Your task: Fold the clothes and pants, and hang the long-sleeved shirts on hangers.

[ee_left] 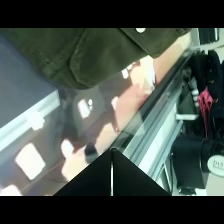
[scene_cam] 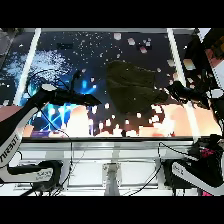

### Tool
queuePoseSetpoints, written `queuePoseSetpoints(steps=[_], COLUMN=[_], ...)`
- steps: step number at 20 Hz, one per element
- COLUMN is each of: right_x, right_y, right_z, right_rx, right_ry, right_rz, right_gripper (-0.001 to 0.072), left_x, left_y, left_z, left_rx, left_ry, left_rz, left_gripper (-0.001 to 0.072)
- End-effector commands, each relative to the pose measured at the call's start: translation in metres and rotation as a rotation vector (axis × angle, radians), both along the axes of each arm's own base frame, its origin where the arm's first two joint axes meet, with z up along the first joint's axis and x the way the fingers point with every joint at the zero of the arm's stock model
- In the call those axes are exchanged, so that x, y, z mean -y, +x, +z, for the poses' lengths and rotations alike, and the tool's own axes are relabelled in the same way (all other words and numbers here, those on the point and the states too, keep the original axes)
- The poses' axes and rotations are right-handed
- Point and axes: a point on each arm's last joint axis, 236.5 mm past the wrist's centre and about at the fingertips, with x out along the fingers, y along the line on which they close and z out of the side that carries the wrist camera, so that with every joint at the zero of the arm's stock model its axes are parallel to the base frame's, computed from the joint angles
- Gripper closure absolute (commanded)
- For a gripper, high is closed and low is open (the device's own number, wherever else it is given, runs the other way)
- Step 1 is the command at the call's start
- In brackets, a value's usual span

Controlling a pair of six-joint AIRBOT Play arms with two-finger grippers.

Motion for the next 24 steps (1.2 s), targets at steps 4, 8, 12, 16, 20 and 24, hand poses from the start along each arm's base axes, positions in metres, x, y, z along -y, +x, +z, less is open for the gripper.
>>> queuePoseSetpoints(steps=[4,8,12,16,20,24], right_x=[0.007,0.003,0.001,-0.032,-0.044,-0.038], right_y=[-0.02,-0.026,-0.021,-0.028,-0.02,-0.02], right_z=[-0.025,-0.024,-0.031,-0.023,-0.006,-0.006], right_rx=[-0.165,-0.225,-0.271,-0.245,-0.181,-0.177], right_ry=[0.06,0.138,0.185,0.318,0.38,0.38], right_rz=[0.131,0.273,0.322,0.453,0.47,0.456], right_gripper=[0.0267,0.0267,0.0267,0.0279,0.0693,0.0694], left_x=[0.013,0.013,0.013,0.014,0.023,0.028], left_y=[-0.01,-0.01,-0.01,-0.012,-0.019,-0.021], left_z=[0.0,0.0,0.0,-0.001,-0.013,-0.042], left_rx=[0.009,0.009,0.008,0.007,-0.031,-0.208], left_ry=[-0.003,-0.003,-0.003,0.001,0.006,0.007], left_rz=[-0.04,-0.041,-0.041,-0.048,-0.07,-0.025], left_gripper=[0.0691,0.0691,0.0691,0.069,0.0652,0.0215])
